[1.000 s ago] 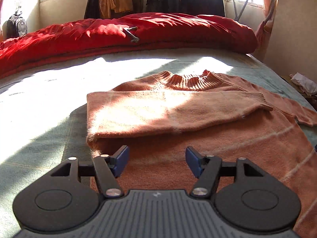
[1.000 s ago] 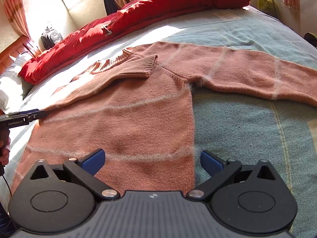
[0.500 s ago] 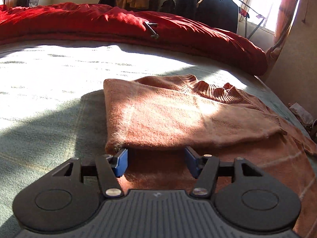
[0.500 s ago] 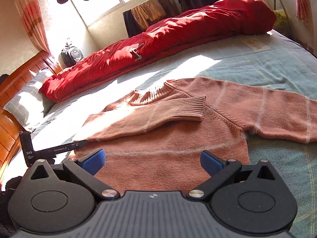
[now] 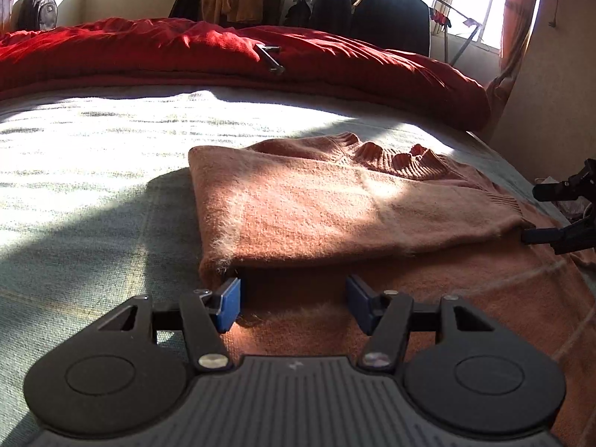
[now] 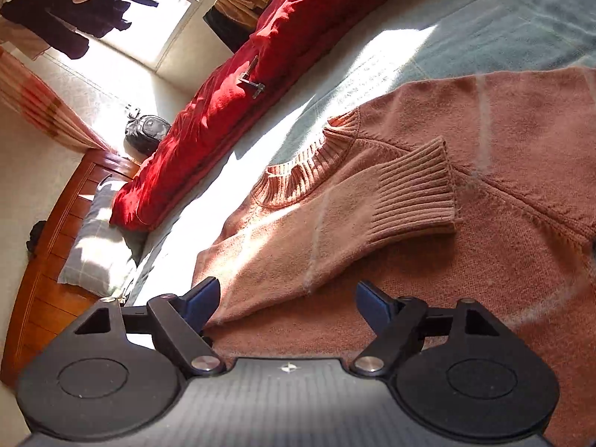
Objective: Fold clothes
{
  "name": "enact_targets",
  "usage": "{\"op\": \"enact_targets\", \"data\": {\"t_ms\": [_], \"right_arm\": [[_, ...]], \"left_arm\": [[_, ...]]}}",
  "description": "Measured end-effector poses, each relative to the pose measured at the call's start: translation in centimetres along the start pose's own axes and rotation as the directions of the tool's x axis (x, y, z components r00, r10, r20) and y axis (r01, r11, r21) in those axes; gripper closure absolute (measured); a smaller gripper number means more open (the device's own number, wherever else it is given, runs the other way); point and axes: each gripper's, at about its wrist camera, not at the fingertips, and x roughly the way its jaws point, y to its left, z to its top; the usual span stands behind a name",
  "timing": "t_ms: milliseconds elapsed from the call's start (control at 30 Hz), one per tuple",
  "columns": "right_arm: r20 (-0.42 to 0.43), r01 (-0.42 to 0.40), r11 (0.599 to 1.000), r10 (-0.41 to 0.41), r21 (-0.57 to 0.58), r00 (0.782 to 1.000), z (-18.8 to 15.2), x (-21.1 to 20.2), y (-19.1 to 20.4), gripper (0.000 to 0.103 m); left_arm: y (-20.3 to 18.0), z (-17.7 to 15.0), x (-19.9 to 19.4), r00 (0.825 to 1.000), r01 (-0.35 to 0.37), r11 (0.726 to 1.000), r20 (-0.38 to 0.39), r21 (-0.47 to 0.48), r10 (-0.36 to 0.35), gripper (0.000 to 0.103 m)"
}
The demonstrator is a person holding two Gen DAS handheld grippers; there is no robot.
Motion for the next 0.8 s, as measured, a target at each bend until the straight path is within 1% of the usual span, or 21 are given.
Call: {"op": "enact_targets", "data": {"t_ms": [33,67,100,167,200,233,267,300,333,467,633,667,767,800], "right_arm": [[-0.007,0.012,1.0,-0.012,0.014,1.0,0.4,0.8,-0.6,0.026],[-0.01,0.025,0.999,-0.025,0.027,1.0,0.6,1.5,-1.1,0.03],[-0.002,0.027,0.999,-0.027,0.046,1.0,0.8,1.9,-1.6,0.036],[0.019,0.029,0.996,-0.03,0.08,0.999,1.2,2.7,-2.6,0.041],[0.039,0.03,0.996,-0.034,0.08,0.999,1.4,2.8,-2.8,0.046],[0.056,0.056,0.997,-0.059,0.057,0.997,1.6,2.9,-2.7,0.05],[0.071,0.103,0.995,-0.104,0.014,0.992,1.7,3.0,-2.4,0.063],[0.087,0.15,0.988,-0.147,-0.028,0.985,1.9,3.1,-2.0,0.073],[0.098,0.189,0.98,-0.182,-0.065,0.978,1.9,3.2,-1.7,0.086],[0.123,0.249,0.949,-0.228,-0.194,0.966,2.5,3.3,0.4,0.087],[0.192,0.236,0.922,-0.183,-0.307,0.964,3.6,1.7,3.3,0.088],[0.199,0.238,0.916,-0.18,-0.322,0.963,3.7,1.5,3.6,0.087],[0.176,0.265,0.91,-0.217,-0.32,0.96,3.8,2.1,2.8,0.087],[0.159,0.276,0.912,-0.237,-0.305,0.958,3.6,2.5,2.0,0.086]], "left_arm": [[0.0,0.0,0.0,1.0,0.0,1.0,0.0,0.0,0.0,0.042],[0.0,0.0,0.1,1.0,0.0,1.0,0.001,0.001,0.0,0.042],[0.0,0.0,0.1,1.0,0.0,1.0,0.001,0.003,0.0,0.042],[-0.1,-0.1,0.1,1.0,-0.003,1.0,0.002,0.009,0.003,0.041],[-0.2,-0.1,0.2,1.0,-0.005,1.0,0.001,0.014,0.005,0.04],[-0.3,-0.1,0.2,1.0,-0.006,1.0,0.0,0.02,0.006,0.04],[-0.4,-0.1,0.2,1.0,-0.007,1.0,-0.001,0.025,0.007,0.038],[-0.5,-0.1,0.2,1.0,-0.009,1.0,-0.001,0.029,0.009,0.038],[-0.5,-0.1,0.2,1.0,-0.009,0.999,-0.003,0.033,0.009,0.037],[-0.7,0.2,0.2,1.0,-0.011,0.999,-0.014,0.034,0.012,0.036],[-0.8,0.2,0.2,1.0,-0.011,0.999,-0.018,0.04,0.012,0.035],[-0.8,0.1,0.2,1.0,-0.01,0.999,-0.018,0.04,0.011,0.035],[-0.8,0.1,0.0,1.0,-0.007,0.999,-0.021,0.032,0.007,0.035],[-0.8,0.2,-0.1,1.0,-0.006,1.0,-0.024,0.03,0.007,0.035]]}}
